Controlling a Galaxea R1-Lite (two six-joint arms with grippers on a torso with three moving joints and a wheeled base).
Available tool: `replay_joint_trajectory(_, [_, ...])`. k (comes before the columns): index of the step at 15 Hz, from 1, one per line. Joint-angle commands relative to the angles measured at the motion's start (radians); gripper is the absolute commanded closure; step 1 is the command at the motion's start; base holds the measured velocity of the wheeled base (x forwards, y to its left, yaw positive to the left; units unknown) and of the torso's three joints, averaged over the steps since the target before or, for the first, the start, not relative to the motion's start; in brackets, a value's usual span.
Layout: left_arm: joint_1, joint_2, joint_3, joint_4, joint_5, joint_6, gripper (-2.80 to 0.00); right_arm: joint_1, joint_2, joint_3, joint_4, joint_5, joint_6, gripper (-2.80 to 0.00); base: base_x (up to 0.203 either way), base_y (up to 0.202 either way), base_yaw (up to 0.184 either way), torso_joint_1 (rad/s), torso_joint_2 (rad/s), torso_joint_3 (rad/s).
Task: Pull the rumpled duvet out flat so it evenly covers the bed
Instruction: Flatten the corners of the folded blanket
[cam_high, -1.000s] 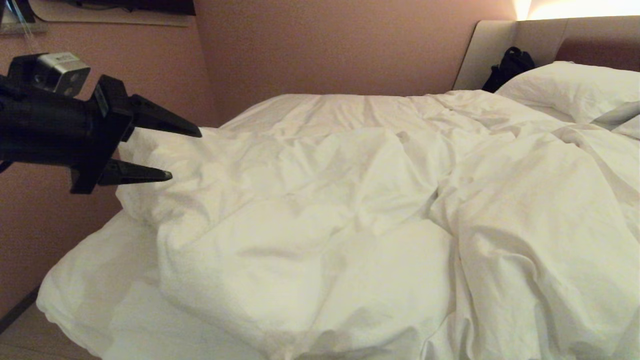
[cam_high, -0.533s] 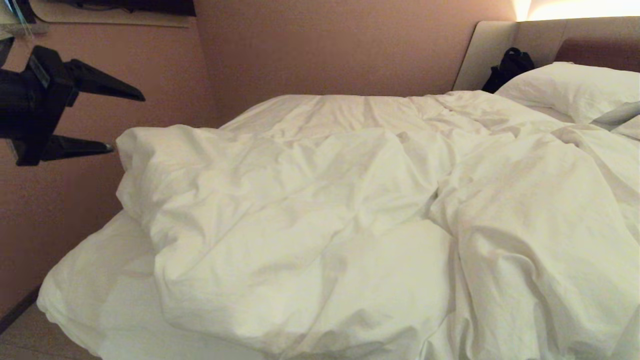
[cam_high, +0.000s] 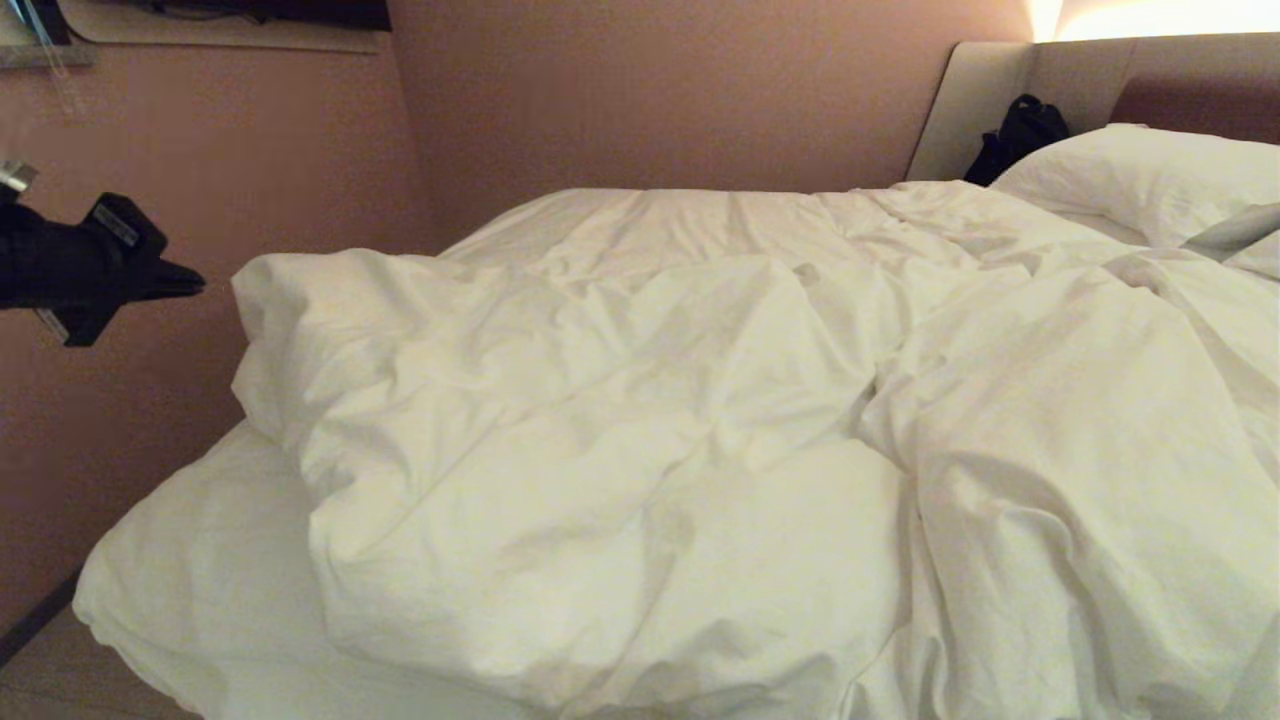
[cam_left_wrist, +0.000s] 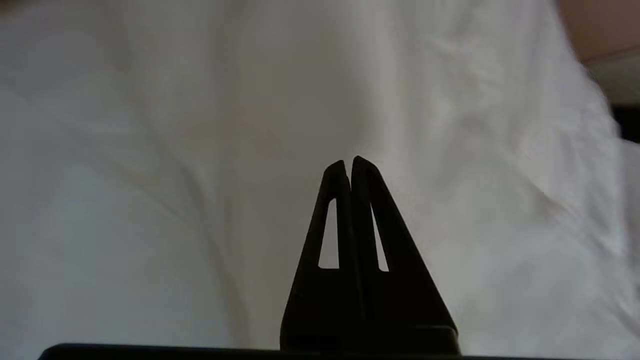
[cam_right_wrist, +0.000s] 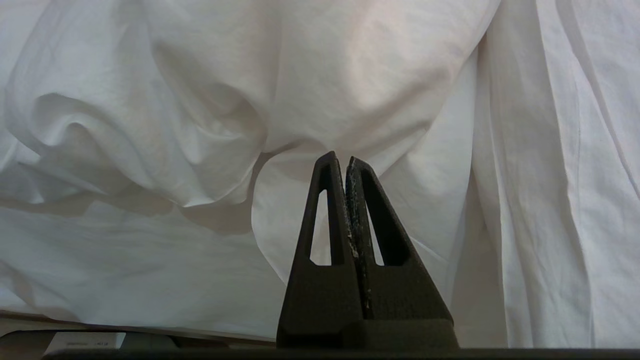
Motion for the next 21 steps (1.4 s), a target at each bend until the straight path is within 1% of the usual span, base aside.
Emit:
replay_joint_trajectory(1, [0.068,0.159,-0.045,-0.019,-0.003,0.01,0.0,0.0,0.0,0.0,0.0,0.0,-0.001,0.0,0.0,0.0,0.0,0.0,0.0,0.0])
replay_joint_trajectory(3, [0.109,0.21,-0.084,-0.024,-0.006,0.026,0.0,0.0,0.0,0.0,0.0,0.0,-0.001,0.0,0.0,0.0,0.0,0.0,0.0,0.0])
replay_joint_trajectory(5, [0.132,0.275,-0.125,-0.018,-0.01,0.033,0.0,0.0,0.0,0.0,0.0,0.0,-0.001,0.0,0.0,0.0,0.0,0.0,0.0,0.0])
replay_joint_trajectory(8, [0.136,0.37,-0.172,-0.018,-0.016,0.033,0.0,0.0,0.0,0.0,0.0,0.0,-0.001,0.0,0.0,0.0,0.0,0.0,0.0,0.0])
replay_joint_trajectory(11, [0.135,0.427,-0.202,-0.018,-0.035,0.031,0.0,0.0,0.0,0.0,0.0,0.0,-0.001,0.0,0.0,0.0,0.0,0.0,0.0,0.0])
replay_joint_trajectory(16, [0.132,0.464,-0.206,-0.021,-0.037,0.033,0.0,0.0,0.0,0.0,0.0,0.0,-0.001,0.0,0.0,0.0,0.0,0.0,0.0,0.0])
replay_joint_trajectory(18, [0.129,0.472,-0.208,-0.027,-0.047,0.034,0.0,0.0,0.0,0.0,0.0,0.0,0.0,0.0,0.0,0.0,0.0,0.0,0.0,0.0])
replay_joint_trajectory(19, [0.128,0.479,-0.215,-0.024,-0.07,0.033,-2.8,0.0,0.0,0.0,0.0,0.0,-0.001,0.0,0.0,0.0,0.0,0.0,0.0,0.0])
replay_joint_trajectory(21, [0.128,0.489,-0.217,-0.028,-0.087,0.032,-2.8,0.0,0.0,0.0,0.0,0.0,-0.001,0.0,0.0,0.0,0.0,0.0,0.0,0.0])
